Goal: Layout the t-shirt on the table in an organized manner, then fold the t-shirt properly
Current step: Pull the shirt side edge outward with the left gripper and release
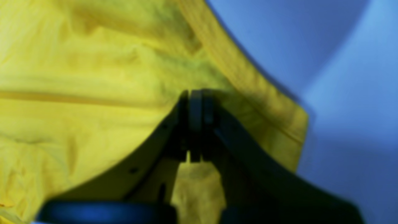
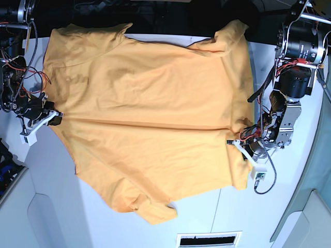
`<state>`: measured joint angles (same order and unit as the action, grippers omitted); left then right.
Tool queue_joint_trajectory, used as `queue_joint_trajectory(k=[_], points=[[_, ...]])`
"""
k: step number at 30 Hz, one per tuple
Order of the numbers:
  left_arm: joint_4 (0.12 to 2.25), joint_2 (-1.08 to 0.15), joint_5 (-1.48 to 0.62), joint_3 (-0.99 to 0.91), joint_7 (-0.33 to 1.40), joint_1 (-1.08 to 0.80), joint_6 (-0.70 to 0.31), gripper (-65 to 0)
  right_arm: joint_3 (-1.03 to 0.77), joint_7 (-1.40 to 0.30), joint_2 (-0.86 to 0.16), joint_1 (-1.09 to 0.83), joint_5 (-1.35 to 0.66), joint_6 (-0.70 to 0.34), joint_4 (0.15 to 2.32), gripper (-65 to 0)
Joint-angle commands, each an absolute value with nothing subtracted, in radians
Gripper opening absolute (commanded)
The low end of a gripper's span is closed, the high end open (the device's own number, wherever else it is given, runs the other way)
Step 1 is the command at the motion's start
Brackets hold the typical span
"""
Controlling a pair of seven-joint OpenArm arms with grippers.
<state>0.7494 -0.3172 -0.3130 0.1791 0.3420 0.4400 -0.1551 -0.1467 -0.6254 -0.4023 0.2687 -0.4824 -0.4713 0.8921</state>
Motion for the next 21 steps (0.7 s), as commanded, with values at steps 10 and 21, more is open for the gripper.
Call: queue_joint_trajectory(k=[10,21], points=[[0.761,-0.503,-0.309,0.175,0.343,0.506,-0.143,-65.0,-0.146,-0.675,-0.412,0.271,-0.453,-0.461,0.891,-65.0],[0.823,-0.617,-0.268,0.175,0.387,0.527,-0.310,-58.6,-0.146,-0.654,-0.412,0.271,-0.454,-0.461,0.891,-65.0]])
